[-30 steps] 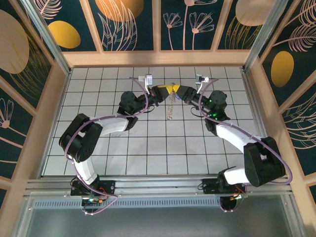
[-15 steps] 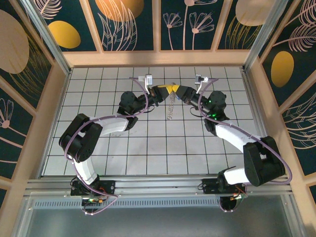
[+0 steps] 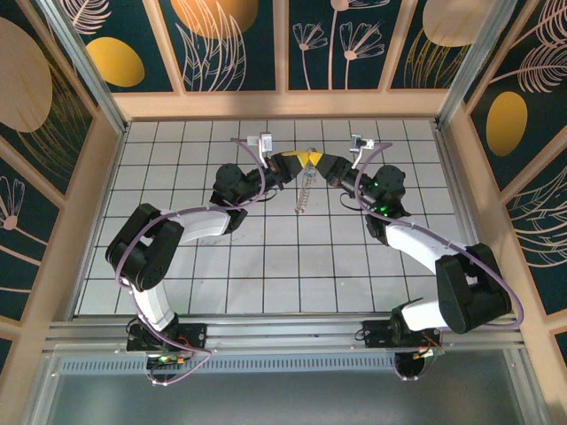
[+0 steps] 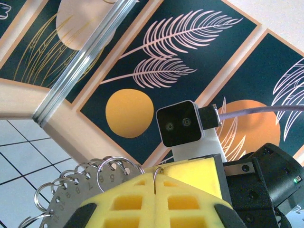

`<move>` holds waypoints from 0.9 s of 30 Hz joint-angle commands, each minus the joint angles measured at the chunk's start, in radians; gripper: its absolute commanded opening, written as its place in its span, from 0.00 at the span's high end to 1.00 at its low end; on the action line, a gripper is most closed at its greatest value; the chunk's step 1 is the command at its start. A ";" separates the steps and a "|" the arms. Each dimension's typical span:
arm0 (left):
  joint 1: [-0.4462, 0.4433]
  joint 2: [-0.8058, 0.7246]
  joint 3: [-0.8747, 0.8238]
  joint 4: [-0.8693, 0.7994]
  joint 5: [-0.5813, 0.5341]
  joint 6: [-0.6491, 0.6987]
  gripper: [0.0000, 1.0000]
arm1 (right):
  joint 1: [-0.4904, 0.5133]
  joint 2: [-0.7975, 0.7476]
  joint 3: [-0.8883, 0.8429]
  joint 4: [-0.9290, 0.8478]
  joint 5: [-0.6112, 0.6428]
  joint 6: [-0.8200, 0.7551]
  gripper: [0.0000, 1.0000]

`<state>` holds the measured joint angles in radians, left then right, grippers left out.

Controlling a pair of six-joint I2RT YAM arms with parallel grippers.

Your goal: Put the keys on the keyring

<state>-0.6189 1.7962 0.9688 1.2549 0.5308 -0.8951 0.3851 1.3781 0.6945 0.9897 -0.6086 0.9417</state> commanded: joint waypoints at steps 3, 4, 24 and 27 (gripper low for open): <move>0.002 -0.041 0.012 0.010 -0.069 0.027 0.96 | -0.019 -0.002 0.006 0.013 -0.033 -0.028 1.00; 0.003 -0.050 0.010 -0.003 -0.077 0.035 0.93 | -0.023 -0.002 0.009 0.013 -0.041 -0.030 1.00; 0.044 -0.322 0.080 -0.593 -0.266 0.373 0.01 | -0.147 0.053 0.091 -0.064 -0.217 -0.109 1.00; 0.051 -0.319 0.120 -0.649 -0.261 0.384 0.01 | -0.160 0.068 0.129 -0.108 -0.242 -0.128 1.00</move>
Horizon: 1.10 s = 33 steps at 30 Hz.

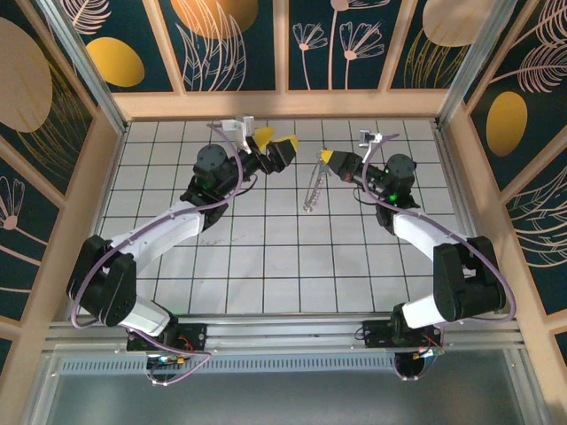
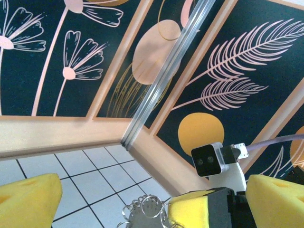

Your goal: Put the keys on the keyring

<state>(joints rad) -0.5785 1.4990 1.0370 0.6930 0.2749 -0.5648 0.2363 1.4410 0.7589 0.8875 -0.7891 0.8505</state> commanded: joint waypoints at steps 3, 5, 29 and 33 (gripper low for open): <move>0.017 -0.015 0.082 -0.124 -0.009 0.061 0.02 | -0.013 0.007 0.100 -0.062 -0.068 -0.069 1.00; 0.022 -0.016 0.072 -0.102 -0.036 0.042 0.02 | -0.014 0.010 0.109 -0.077 -0.071 -0.074 1.00; 0.075 0.041 0.118 -0.169 0.131 0.145 0.02 | -0.031 0.089 0.239 -0.250 -0.282 -0.222 1.00; 0.077 0.074 0.158 -0.194 0.188 0.146 0.02 | -0.039 0.085 0.256 -0.275 -0.305 -0.235 1.00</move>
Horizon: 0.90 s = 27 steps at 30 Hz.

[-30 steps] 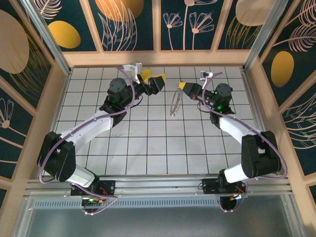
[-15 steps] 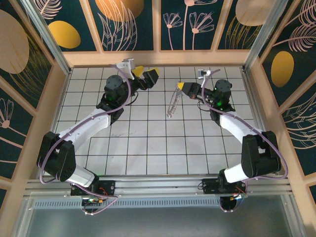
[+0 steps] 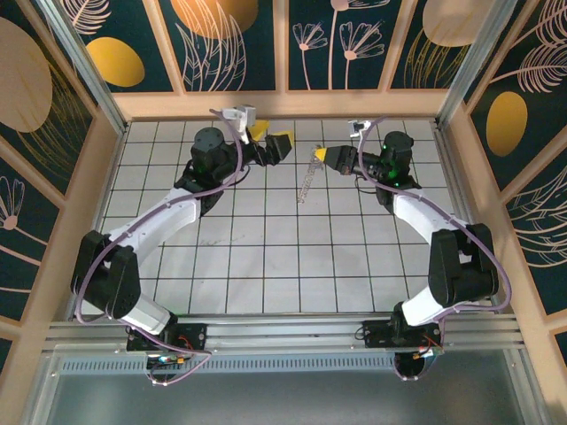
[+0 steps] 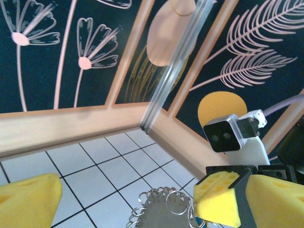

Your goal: Put the keys on the keyring

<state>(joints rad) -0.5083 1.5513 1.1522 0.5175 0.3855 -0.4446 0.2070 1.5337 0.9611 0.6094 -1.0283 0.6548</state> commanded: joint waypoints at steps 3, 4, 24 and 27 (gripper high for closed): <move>0.008 0.036 0.054 0.000 0.112 0.033 0.02 | -0.013 -0.005 0.070 -0.015 -0.096 -0.050 1.00; 0.010 0.041 0.065 -0.006 0.124 0.034 0.02 | -0.014 -0.001 0.078 -0.016 -0.114 -0.052 1.00; 0.079 0.245 0.272 -0.004 0.559 -0.129 0.11 | -0.028 0.080 0.168 0.120 -0.105 0.102 1.00; 0.079 0.265 0.283 0.000 0.583 -0.147 0.11 | -0.035 0.088 0.166 0.149 -0.108 0.129 1.00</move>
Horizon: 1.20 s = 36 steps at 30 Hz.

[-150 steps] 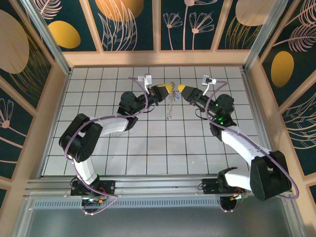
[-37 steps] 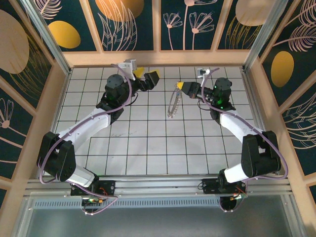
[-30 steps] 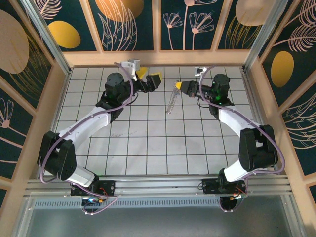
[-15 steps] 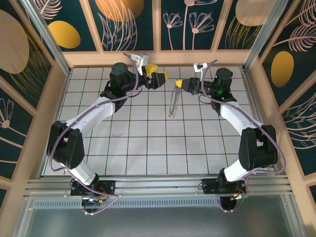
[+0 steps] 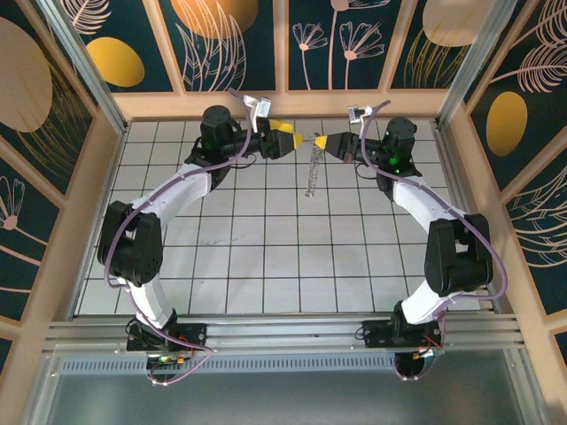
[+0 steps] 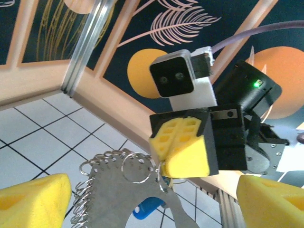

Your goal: Put the keys on the keyring

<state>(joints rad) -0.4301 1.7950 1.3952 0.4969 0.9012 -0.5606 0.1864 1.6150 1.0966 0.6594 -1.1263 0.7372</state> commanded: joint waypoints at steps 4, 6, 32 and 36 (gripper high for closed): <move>0.001 0.036 0.042 0.049 0.094 -0.072 0.13 | -0.015 0.003 0.019 0.108 0.008 0.058 1.00; 0.001 0.038 0.039 0.059 0.105 -0.082 0.16 | -0.015 -0.001 0.010 0.127 0.013 0.071 1.00; 0.001 0.128 0.044 0.261 0.193 -0.260 0.45 | 0.009 0.056 0.013 0.217 -0.026 0.130 1.00; 0.001 0.137 0.044 0.293 0.194 -0.291 0.47 | 0.019 0.061 0.019 0.220 -0.027 0.131 1.00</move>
<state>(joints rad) -0.4301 1.9198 1.4139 0.7155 1.0721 -0.8173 0.1947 1.6680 1.0962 0.8062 -1.1278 0.8551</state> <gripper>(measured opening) 0.536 0.046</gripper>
